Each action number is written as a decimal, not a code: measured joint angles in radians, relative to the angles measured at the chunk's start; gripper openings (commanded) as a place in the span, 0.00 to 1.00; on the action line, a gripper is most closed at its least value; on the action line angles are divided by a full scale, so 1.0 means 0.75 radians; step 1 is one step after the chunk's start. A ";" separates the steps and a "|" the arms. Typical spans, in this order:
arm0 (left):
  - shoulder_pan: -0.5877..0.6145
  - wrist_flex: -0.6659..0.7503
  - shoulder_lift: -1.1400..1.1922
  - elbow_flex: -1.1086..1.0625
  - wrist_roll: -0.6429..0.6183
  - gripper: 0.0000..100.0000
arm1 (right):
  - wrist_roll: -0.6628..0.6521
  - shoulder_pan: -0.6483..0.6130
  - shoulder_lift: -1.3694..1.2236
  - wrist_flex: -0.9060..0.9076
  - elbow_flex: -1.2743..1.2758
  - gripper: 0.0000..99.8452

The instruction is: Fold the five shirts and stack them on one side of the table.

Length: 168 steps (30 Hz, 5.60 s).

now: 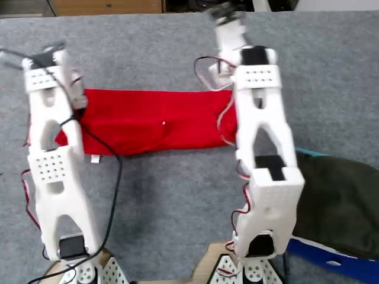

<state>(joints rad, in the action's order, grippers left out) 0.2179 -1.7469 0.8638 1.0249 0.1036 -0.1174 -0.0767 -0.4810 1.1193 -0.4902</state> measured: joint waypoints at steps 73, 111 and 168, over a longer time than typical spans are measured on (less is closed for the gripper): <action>-0.499 0.399 0.223 0.243 -0.556 0.02 | -0.262 -0.020 -0.164 0.235 -0.411 0.01; -0.454 0.522 0.426 0.286 -0.583 0.02 | -0.487 -0.041 -0.732 0.381 -0.859 0.01; -0.468 0.151 0.436 0.794 -0.358 0.08 | -0.274 -0.055 0.149 0.581 0.215 0.01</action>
<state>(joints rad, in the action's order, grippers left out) -0.1335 -1.6333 1.1907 1.6203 -0.1649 -0.3230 -0.1181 -0.3690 1.5551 -0.3291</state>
